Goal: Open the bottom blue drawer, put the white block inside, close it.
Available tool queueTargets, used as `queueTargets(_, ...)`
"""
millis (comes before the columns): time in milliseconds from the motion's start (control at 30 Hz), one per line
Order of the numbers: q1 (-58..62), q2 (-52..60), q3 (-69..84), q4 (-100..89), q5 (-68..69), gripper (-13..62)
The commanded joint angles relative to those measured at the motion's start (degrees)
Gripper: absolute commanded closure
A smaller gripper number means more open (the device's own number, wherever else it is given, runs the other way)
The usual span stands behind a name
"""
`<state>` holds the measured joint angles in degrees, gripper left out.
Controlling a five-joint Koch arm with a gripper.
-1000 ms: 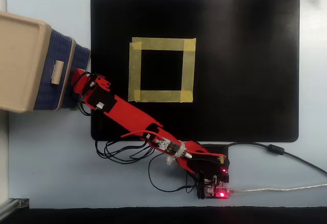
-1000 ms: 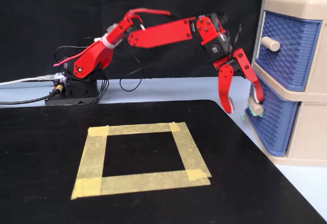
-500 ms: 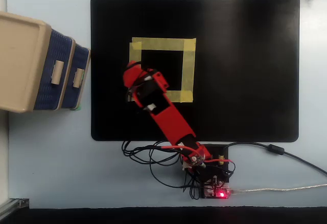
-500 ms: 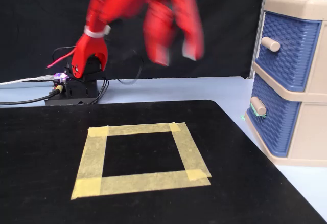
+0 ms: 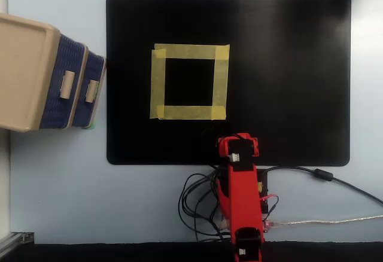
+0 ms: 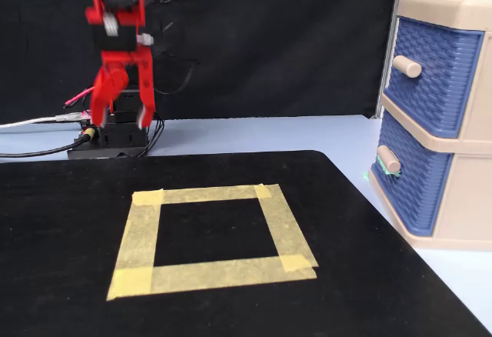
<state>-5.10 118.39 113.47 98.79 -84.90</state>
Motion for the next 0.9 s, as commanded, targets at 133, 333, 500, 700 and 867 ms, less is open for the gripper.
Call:
queueTargets(133,-0.79,16.61,18.54,-5.19,0.97,15.0)
queueTargets(333,-0.88,16.26,26.89,-2.81,0.97,14.4)
queueTargets(500,-0.79,16.26,27.51,-2.99,0.97,14.9)
queueTargets(700,-0.88,16.26,27.42,-2.99,0.88,14.9)
queueTargets(867,-0.88,16.26,27.42,-2.99,0.88,14.9)
